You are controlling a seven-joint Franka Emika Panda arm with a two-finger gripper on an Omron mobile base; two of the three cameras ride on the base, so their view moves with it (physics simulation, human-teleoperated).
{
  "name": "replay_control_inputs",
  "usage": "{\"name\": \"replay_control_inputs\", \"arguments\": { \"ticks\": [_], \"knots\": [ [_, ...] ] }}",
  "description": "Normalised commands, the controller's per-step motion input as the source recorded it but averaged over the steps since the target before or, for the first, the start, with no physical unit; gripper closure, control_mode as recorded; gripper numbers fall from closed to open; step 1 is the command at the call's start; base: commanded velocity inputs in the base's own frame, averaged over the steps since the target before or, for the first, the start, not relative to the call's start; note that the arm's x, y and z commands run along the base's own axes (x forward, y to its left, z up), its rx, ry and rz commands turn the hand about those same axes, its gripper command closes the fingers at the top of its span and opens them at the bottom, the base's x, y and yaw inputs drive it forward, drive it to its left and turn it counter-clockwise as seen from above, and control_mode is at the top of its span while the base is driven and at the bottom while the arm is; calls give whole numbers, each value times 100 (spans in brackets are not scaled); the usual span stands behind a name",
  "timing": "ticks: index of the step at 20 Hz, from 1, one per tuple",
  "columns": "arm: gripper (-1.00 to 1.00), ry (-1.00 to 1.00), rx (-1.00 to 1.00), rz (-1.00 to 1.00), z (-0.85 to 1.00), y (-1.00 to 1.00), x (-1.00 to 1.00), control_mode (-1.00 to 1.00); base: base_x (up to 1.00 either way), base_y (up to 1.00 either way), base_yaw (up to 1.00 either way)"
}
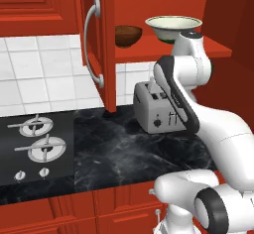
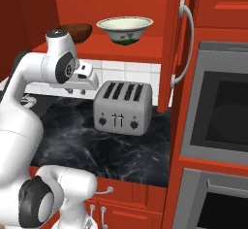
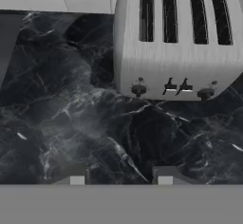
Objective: Take the smaller bowl and place it next to the appetizer plate on the dining counter , and place the larger bowl next to the plate with cooked food.
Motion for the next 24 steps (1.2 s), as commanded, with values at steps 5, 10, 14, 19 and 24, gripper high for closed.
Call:
{"name": "replay_control_inputs", "arguments": {
  "ticks": [5,10,14,19,24],
  "knots": [
    [-100,-6,-8,2,2,19,-13,-100,0,0,0],
    [-100,-36,-21,4,49,3,-19,-100,0,0,0],
    [-100,-45,-30,3,58,0,0,-100,0,0,0],
    [-100,-42,-31,7,68,-3,0,-100,0,0,0],
    [-100,-32,-22,6,73,-30,0,-100,0,0,0]
  ]
}}
